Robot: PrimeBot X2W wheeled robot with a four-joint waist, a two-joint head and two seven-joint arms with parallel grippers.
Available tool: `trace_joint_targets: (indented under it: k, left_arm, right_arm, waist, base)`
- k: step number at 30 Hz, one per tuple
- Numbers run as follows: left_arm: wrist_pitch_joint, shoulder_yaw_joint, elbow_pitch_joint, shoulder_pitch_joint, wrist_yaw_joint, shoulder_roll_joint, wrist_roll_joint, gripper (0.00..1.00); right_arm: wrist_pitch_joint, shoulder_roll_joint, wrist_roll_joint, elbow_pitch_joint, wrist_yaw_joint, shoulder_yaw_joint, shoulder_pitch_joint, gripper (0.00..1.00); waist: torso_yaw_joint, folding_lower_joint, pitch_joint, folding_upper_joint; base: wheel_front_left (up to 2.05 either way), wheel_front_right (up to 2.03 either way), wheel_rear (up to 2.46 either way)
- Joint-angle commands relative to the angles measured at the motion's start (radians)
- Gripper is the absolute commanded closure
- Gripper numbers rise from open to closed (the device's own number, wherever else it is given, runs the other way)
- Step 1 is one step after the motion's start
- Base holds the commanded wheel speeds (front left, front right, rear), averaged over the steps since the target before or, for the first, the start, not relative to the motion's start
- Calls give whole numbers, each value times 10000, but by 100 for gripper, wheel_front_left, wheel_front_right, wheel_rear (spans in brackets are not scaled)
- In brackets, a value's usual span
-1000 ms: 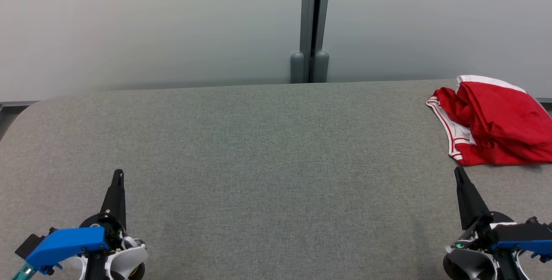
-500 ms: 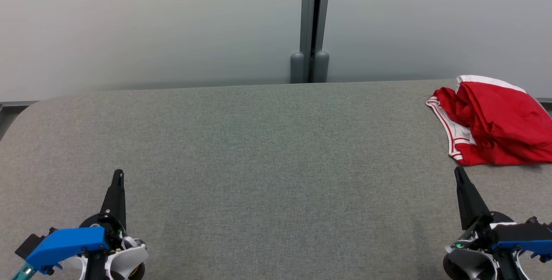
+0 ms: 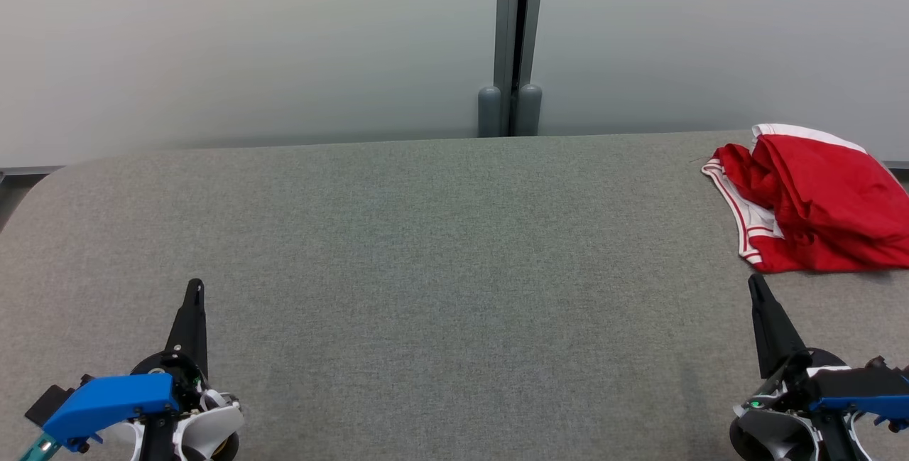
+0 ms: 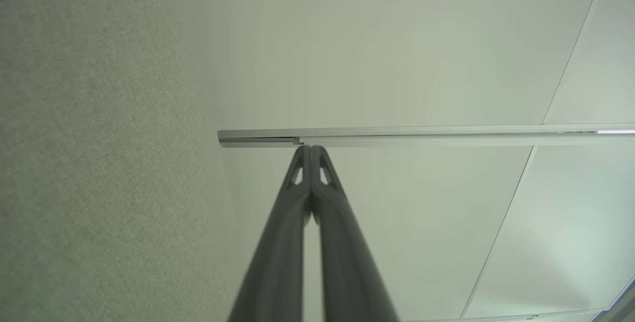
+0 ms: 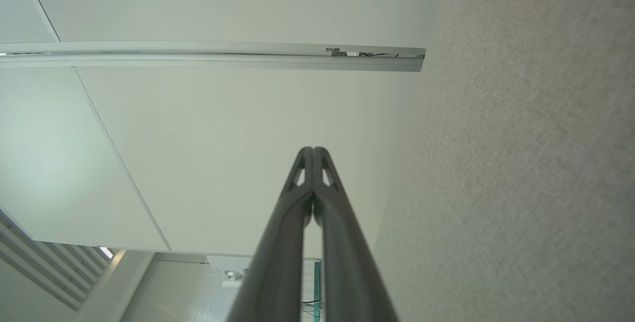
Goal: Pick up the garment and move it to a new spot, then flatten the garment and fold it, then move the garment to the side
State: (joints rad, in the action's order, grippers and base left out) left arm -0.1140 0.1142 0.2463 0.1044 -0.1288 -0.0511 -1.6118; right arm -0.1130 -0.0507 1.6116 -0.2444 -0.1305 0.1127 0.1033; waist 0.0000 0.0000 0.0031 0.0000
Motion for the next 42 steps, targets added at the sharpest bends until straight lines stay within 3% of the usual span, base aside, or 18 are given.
trace_joint_targets:
  k: [1,42]
  left_arm:
    - [-35,14,-43,98,-43,17,-24,100]
    - [-33,13,-44,98,-44,17,-25,100]
  right_arm:
    - [-24,10,28,-12,-4,28,110,100]
    - [-23,10,28,-12,-6,27,109,100]
  waist:
    - [0,0,0,0]
    - [0,0,0,0]
  base:
    - [0,0,0]
    - [0,0,0]
